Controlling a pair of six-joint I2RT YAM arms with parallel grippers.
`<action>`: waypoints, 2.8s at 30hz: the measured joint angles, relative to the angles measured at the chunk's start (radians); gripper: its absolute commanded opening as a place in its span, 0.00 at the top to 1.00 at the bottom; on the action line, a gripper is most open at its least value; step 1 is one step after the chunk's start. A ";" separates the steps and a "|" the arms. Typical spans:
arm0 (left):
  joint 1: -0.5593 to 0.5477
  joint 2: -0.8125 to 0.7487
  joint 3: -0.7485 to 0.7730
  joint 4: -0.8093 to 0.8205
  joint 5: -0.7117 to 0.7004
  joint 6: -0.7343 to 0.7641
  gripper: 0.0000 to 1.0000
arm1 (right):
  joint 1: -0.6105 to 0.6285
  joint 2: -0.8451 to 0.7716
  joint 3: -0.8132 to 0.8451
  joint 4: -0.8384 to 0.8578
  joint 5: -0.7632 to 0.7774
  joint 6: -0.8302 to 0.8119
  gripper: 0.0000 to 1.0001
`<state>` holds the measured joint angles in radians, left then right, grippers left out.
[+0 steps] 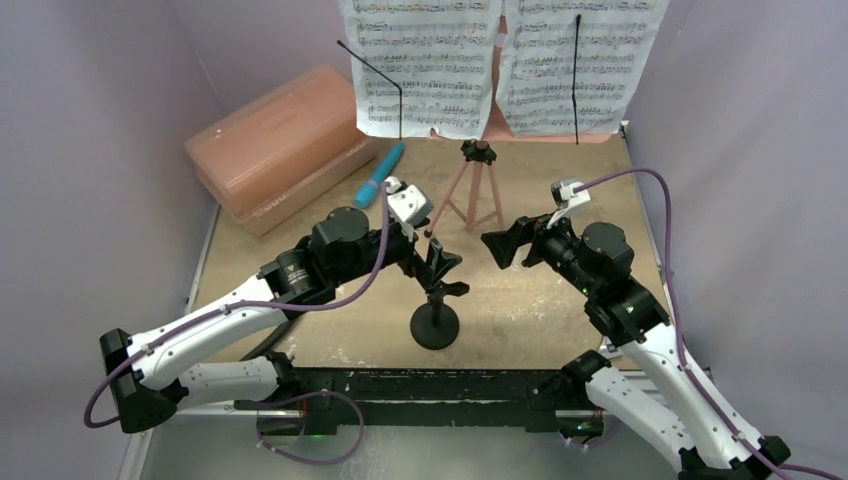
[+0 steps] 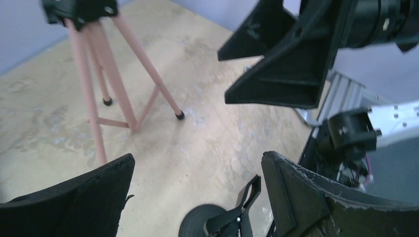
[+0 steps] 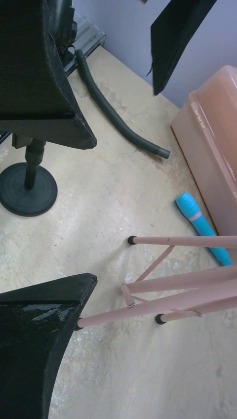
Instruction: Set up the instrument practice props
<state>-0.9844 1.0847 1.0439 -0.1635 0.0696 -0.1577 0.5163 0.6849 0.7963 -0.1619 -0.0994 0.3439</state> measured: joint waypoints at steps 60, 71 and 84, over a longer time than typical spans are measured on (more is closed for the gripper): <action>0.250 0.516 -0.179 0.918 -0.096 0.078 0.27 | 0.000 0.321 -0.116 0.893 0.136 -0.322 0.12; 0.256 0.651 -0.167 1.054 -0.110 0.161 0.36 | 0.000 0.388 -0.088 0.998 0.160 -0.322 0.14; 0.256 0.722 -0.130 1.151 -0.093 0.248 0.72 | 0.000 0.453 -0.088 1.121 0.160 -0.337 0.19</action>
<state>-0.7284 1.8065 0.9138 0.9874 -0.0235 0.0906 0.5163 1.1378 0.7086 0.9592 0.0605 0.0071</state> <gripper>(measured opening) 0.373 0.824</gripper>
